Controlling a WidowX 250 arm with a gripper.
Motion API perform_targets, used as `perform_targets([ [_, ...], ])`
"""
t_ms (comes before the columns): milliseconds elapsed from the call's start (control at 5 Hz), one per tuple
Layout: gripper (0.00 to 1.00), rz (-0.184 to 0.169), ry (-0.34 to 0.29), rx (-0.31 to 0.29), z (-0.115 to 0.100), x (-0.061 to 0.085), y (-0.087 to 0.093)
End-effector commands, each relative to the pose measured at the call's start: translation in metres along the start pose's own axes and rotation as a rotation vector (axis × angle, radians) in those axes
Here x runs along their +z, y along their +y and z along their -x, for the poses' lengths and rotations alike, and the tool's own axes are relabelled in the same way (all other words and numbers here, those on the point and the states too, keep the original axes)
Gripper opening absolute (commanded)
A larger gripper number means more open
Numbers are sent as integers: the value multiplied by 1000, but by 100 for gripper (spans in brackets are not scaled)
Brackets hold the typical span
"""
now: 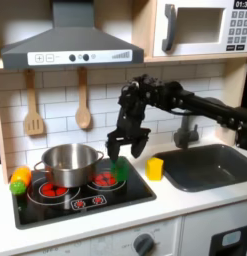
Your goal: Reach green block
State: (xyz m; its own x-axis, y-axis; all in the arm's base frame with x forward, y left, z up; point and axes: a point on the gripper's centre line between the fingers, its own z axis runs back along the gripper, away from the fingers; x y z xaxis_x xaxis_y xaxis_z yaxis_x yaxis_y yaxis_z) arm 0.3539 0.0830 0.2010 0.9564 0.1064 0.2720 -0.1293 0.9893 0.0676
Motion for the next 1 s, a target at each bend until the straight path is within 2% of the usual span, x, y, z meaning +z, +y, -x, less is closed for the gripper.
perform_targets([
  [0,100,-6,10,10,-5,-9,-5],
  [200,100,6,15,11,-7,-13,-5],
  [400,100,-5,21,1,-7,-17,-8],
  [800,100,0,33,3,-9,-22,-6],
])
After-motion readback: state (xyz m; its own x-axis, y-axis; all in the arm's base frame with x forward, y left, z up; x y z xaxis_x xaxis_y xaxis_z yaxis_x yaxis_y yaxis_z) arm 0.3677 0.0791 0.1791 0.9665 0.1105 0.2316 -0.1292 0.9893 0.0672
